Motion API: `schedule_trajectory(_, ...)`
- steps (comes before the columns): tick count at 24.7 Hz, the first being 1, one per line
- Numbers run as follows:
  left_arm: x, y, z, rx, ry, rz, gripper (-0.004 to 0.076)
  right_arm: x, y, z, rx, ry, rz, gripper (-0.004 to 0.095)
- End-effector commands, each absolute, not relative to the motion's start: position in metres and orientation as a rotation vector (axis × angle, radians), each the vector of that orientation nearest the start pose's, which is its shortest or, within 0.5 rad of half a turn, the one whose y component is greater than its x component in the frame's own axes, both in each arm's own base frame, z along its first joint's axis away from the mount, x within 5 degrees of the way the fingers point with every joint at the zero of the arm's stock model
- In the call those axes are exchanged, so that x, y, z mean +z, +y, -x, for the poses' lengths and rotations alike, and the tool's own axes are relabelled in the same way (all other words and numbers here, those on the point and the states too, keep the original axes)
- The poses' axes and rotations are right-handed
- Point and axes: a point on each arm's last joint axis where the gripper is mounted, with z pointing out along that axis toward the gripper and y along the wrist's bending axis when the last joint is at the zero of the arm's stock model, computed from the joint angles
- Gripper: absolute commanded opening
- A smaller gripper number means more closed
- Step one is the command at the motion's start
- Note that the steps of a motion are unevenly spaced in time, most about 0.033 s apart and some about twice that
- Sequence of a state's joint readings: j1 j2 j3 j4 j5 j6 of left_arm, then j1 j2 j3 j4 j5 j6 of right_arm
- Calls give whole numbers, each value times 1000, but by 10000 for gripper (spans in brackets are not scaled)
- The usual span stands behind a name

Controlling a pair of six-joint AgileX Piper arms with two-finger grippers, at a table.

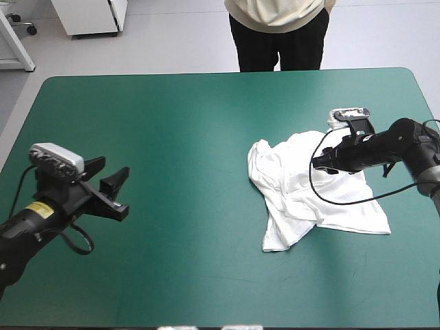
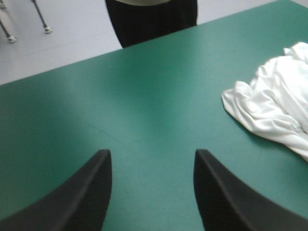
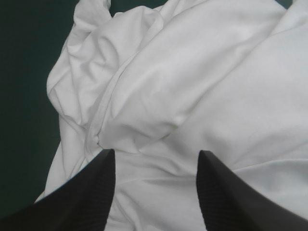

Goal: Fold the cloth

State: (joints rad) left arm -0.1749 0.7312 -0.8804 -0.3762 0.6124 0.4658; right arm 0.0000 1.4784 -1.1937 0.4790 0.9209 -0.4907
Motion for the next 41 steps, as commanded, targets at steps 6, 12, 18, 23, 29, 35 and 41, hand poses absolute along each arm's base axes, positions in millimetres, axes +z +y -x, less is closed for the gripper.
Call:
schedule_trajectory(6, 450, -4, -42, -25, 1708, -216, 384, 342, 32, -297, 355, 2415, 393, 486)
schedule_trajectory(12, 441, -2, -33, -20, 1776, -221, 384, 337, 28, -315, 198, 2343, 471, 591)
schedule_trajectory(18, 441, -3, -33, -33, 1776, -221, 384, 309, 55, -349, 106, 2404, 662, 679)
schedule_trajectory(23, 441, -3, -33, -38, 1777, -221, 384, 275, 66, -376, 26, 2555, 667, 675)
schedule_trajectory(29, 441, -3, -33, -38, 1777, -221, 384, 236, 69, -381, 87, 2770, 646, 399)
schedule_trajectory(35, 442, -4, -33, -37, 1774, -223, 384, 241, 75, -379, 195, 2773, 640, 5)
schedule_trajectory(41, 442, -4, -33, -45, 1775, -223, 384, 273, 106, -376, 325, 2685, 732, 5)
